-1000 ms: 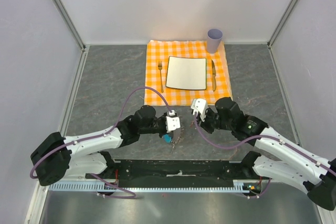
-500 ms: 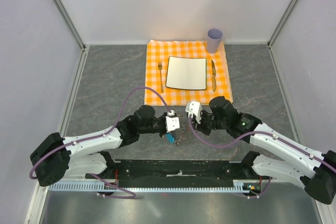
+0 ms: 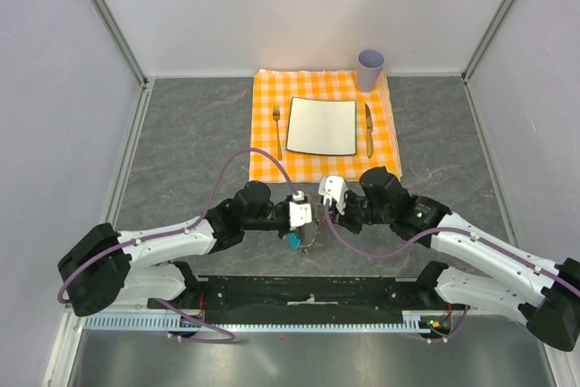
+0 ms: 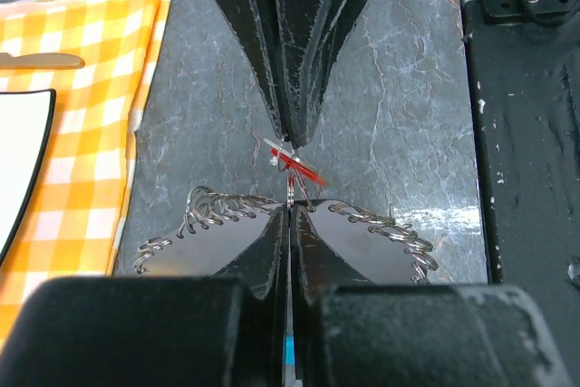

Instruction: Put the keys on the keyring

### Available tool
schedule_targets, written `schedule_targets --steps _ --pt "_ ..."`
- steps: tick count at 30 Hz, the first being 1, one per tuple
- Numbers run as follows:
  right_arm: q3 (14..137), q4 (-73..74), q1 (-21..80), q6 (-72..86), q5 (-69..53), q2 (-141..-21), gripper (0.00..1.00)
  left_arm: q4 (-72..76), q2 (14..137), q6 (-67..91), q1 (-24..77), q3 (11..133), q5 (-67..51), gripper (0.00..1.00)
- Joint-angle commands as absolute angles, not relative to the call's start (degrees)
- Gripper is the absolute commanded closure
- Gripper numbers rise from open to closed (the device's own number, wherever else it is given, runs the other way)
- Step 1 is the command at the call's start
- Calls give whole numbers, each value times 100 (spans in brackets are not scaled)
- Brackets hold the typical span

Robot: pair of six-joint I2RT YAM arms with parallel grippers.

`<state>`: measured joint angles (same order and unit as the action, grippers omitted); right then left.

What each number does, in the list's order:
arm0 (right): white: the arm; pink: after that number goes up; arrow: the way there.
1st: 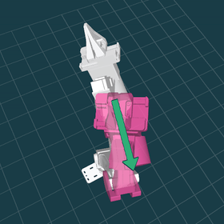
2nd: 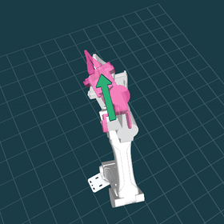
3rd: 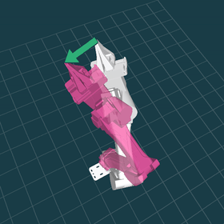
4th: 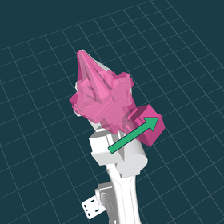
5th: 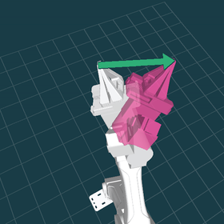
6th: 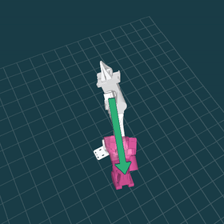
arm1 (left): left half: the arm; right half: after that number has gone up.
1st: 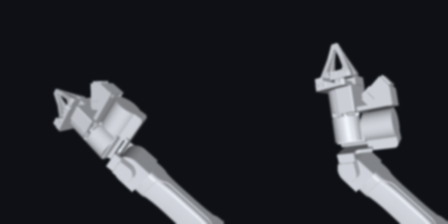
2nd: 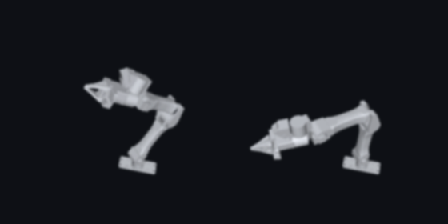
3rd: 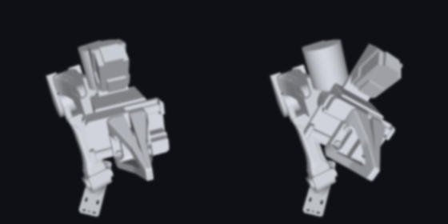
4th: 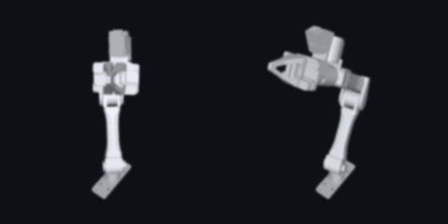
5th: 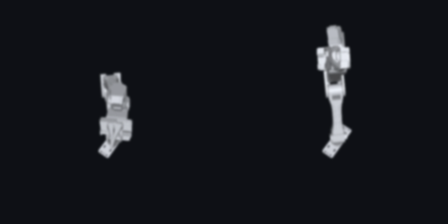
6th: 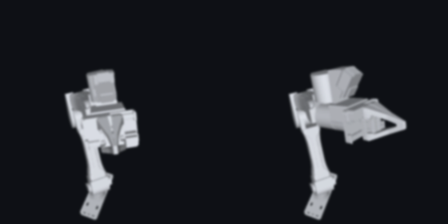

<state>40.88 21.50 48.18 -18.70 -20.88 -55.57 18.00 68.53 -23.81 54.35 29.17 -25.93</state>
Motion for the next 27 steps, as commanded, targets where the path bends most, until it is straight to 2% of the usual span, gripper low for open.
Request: schedule_targets --steps 1,27 --pt "4342 2118 4878 -2030 -2215 -5546 100 2435 6855 -2188 5388 2979 -2769 98" --pt "4333 2232 4931 -2109 -1758 -5476 100 2277 6917 -2241 5370 3041 -2865 98"
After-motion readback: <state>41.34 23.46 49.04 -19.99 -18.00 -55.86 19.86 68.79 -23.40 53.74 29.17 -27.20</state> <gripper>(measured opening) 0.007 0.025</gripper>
